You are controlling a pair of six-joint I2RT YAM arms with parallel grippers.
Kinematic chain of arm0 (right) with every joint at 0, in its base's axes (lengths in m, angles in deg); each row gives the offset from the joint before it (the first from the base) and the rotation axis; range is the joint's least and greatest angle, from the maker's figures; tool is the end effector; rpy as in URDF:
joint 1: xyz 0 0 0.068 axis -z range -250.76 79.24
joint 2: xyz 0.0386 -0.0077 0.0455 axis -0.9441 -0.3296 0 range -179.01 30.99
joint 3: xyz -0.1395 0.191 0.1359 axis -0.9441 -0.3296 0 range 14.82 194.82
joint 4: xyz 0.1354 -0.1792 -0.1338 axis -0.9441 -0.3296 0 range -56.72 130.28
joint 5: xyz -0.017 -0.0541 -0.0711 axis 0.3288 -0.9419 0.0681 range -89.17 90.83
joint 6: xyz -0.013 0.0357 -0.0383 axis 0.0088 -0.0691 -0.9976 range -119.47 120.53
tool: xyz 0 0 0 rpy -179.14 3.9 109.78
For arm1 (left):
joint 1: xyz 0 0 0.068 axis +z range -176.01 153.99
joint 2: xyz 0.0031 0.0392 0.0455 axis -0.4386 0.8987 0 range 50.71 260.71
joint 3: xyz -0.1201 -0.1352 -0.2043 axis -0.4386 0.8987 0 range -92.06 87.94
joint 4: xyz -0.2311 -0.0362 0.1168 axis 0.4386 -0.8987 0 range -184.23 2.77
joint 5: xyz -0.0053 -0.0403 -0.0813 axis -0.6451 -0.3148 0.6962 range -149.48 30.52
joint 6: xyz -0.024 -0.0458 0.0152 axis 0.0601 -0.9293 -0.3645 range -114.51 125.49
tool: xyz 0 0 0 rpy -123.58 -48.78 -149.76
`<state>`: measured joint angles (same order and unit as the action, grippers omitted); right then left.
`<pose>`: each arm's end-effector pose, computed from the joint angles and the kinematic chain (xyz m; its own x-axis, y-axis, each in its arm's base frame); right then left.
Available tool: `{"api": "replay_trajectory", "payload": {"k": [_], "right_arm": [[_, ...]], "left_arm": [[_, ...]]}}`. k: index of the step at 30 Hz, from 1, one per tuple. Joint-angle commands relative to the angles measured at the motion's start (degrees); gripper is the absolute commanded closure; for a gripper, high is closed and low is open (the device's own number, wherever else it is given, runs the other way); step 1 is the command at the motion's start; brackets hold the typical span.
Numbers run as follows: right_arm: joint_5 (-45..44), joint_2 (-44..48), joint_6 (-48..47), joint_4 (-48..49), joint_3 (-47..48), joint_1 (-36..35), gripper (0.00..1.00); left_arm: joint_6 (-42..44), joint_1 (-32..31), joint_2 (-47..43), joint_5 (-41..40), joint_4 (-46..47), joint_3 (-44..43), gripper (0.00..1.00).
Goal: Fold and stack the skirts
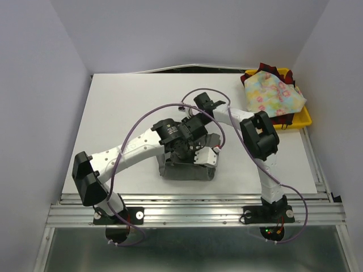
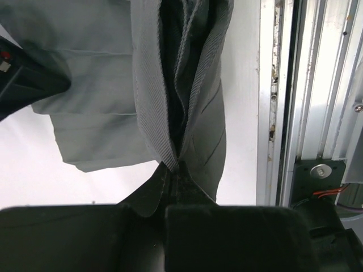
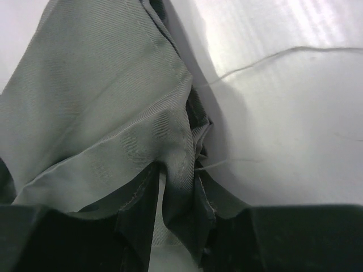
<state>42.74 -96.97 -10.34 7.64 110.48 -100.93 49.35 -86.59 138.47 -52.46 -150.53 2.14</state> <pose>0.3892 0.2539 0.1504 -0.6524 -0.5417 -0.5301 -0.7552 0.4062 0.5144 0.1448 -0.2655 0.3297 0.2947 0.8774 -0.3786 0.9506 -0.2288 0.2098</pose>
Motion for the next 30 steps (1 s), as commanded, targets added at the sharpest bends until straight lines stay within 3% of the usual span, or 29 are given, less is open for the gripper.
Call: {"api": "replay_trajectory", "payload": {"k": [1, 12, 20, 23, 28, 30], "right_arm": [[4.40, 4.30, 2.08, 2.67, -3.72, -2.52, 0.66], [7.75, 7.37, 4.98, 6.10, -9.08, -5.07, 0.66], [9.86, 7.11, 7.80, 8.03, -9.79, -5.07, 0.66], [7.76, 7.11, 8.15, 7.77, -8.30, -5.07, 0.62], [2.48, 5.89, 10.60, 6.72, -2.68, -0.16, 0.43], [2.12, 5.01, 12.26, 5.14, 1.53, 2.30, 0.41]], "left_arm": [[3.51, 2.83, 1.79, -2.89, 1.07, -3.23, 1.00], [7.73, 9.68, 7.33, -6.41, 10.83, -1.74, 1.00], [5.99, 11.27, 7.42, -10.37, 28.31, 7.04, 1.00], [5.28, 11.36, 7.16, -9.93, 30.26, 9.15, 1.00], [4.92, 11.36, 5.31, -10.37, 32.02, 13.64, 1.00], [4.92, 11.36, 4.79, -10.19, 32.02, 14.60, 1.00]]}}
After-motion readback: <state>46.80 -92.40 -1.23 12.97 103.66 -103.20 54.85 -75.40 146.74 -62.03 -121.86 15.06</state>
